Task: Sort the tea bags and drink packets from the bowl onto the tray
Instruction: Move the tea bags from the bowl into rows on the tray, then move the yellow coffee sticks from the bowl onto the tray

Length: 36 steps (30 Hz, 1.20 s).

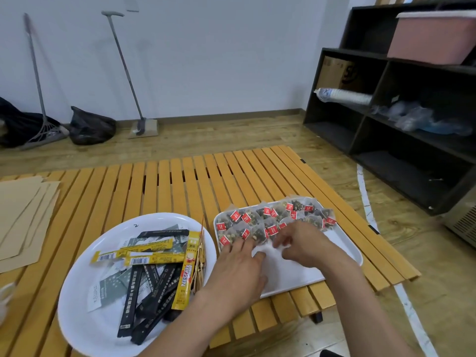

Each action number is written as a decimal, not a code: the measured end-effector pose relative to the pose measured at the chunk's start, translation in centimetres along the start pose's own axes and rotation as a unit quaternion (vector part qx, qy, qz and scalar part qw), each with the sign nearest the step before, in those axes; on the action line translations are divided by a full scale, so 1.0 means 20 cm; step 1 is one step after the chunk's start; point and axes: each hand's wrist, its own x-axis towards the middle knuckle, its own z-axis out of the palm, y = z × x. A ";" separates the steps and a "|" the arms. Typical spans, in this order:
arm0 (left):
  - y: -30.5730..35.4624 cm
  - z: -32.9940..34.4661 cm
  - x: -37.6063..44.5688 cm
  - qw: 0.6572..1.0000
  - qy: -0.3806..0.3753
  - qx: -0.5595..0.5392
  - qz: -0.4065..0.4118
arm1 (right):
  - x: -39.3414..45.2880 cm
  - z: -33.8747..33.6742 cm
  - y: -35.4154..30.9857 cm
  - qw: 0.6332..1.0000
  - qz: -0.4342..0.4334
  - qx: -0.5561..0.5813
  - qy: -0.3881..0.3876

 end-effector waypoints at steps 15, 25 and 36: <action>-0.03 -0.01 -0.10 0.999 -0.011 -0.041 -0.011 | -0.03 -0.07 0.19 0.996 0.085 0.005 0.028; -0.15 -0.05 -0.20 0.998 -0.032 -0.046 -0.022 | -0.04 0.00 -0.04 0.990 0.118 -0.075 -0.011; -0.54 -0.24 -0.41 0.951 0.162 -0.177 -0.194 | -0.12 0.01 -0.42 0.994 -0.046 -0.016 0.099</action>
